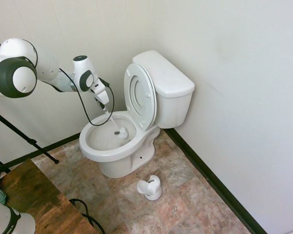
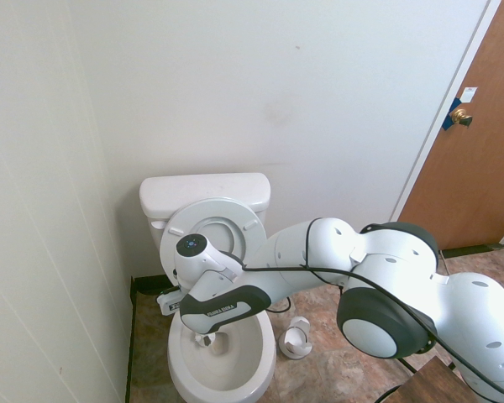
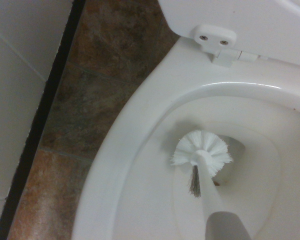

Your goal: Clean the toilet

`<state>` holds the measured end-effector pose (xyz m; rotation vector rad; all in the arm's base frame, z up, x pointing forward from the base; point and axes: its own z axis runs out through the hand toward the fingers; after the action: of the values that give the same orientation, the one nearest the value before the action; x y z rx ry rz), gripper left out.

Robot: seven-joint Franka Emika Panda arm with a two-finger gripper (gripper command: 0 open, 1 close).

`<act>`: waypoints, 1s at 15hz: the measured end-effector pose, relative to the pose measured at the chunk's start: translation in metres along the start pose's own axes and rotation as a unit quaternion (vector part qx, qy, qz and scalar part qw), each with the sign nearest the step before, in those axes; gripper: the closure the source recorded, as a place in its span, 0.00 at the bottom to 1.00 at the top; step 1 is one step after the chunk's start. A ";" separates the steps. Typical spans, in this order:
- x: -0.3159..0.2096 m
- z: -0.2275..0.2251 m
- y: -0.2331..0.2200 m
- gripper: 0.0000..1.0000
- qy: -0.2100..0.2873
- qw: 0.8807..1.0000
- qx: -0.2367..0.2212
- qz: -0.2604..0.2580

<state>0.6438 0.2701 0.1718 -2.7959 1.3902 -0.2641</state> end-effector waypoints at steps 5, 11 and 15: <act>-0.001 -0.053 0.034 1.00 0.030 0.999 0.012 0.006; 0.023 -0.148 0.112 1.00 0.073 0.995 0.033 0.063; 0.074 -0.184 0.201 1.00 0.096 0.987 0.046 0.118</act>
<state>0.5003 0.1015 0.3474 -2.5567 1.6838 -0.5892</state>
